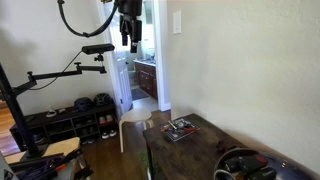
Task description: Put the red object on the tray
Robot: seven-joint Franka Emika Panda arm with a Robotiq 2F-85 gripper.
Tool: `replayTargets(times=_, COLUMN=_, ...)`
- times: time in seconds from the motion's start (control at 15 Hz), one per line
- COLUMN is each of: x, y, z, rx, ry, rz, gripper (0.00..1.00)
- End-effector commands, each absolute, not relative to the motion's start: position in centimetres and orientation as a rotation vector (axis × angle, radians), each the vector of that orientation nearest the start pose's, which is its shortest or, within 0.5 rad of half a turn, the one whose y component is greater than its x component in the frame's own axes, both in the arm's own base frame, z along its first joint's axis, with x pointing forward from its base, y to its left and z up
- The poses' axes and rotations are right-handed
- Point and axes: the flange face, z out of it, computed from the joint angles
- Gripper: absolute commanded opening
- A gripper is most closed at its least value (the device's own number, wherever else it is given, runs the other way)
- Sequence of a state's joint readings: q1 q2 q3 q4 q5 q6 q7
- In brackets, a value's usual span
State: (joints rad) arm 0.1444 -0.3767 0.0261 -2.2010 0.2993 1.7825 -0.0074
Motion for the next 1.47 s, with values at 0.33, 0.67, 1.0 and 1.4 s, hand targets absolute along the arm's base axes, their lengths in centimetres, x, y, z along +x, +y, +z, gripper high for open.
replayTargets(times=0.33, x=42.7, y=10.0, z=53.4, rx=-2.859, ry=-0.152, rz=0.093, gripper=1.00)
replayTargets(times=0.67, x=43.8, y=8.8, z=52.0, rx=-2.941, ry=-0.136, rz=0.060, gripper=1.00)
replayTargets(times=1.0, x=46.8, y=5.6, z=48.6, rx=-3.066, ry=-0.131, rz=-0.016, gripper=1.00)
replayTargets(times=1.4, x=49.2, y=3.6, z=46.1, rx=-3.108, ry=-0.096, rz=-0.059, gripper=1.00)
